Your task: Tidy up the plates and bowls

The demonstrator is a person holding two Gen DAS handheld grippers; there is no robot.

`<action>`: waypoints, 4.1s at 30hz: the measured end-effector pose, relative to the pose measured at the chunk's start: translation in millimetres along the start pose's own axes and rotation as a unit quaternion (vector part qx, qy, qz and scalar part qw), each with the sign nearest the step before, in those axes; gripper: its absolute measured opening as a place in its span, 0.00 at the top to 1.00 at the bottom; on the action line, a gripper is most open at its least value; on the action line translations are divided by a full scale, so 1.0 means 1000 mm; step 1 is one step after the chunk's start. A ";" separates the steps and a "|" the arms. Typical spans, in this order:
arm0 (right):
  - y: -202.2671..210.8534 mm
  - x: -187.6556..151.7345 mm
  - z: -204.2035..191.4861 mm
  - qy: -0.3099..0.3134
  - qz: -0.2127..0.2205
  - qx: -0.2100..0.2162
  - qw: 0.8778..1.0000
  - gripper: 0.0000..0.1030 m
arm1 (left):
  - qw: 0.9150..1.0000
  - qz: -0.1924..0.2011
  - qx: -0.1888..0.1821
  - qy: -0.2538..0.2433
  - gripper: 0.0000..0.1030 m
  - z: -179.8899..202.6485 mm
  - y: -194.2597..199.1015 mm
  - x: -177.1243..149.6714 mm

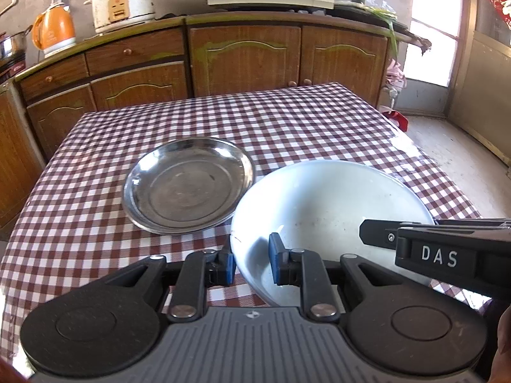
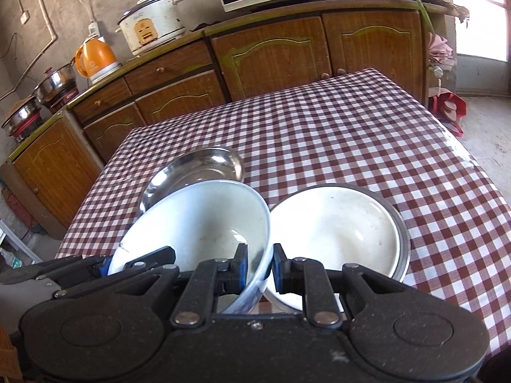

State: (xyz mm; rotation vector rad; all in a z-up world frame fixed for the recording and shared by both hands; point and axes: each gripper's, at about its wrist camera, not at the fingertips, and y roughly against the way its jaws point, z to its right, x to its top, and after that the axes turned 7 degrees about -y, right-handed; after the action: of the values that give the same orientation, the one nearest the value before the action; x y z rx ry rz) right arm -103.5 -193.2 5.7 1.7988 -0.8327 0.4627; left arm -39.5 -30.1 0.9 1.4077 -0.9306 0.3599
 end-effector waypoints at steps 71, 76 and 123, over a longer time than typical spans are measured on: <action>-0.047 0.016 0.091 -0.062 -0.005 -0.062 0.996 0.72 | 0.996 -0.030 -0.077 -0.040 0.72 0.060 -0.089 0.016; -0.046 0.017 0.092 -0.067 -0.012 -0.057 0.996 0.71 | 0.996 -0.032 -0.080 -0.037 0.72 0.059 -0.088 0.015; 0.003 0.010 0.114 -0.036 0.117 -0.118 0.985 0.18 | 0.999 -0.009 -0.031 0.014 0.16 0.033 -0.056 0.012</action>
State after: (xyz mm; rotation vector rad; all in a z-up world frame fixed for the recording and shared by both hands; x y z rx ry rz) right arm -106.6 -302.2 -28.3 1.5138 -1.1101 0.4314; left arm -2.8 -74.5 -31.6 1.3511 -0.8993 0.3345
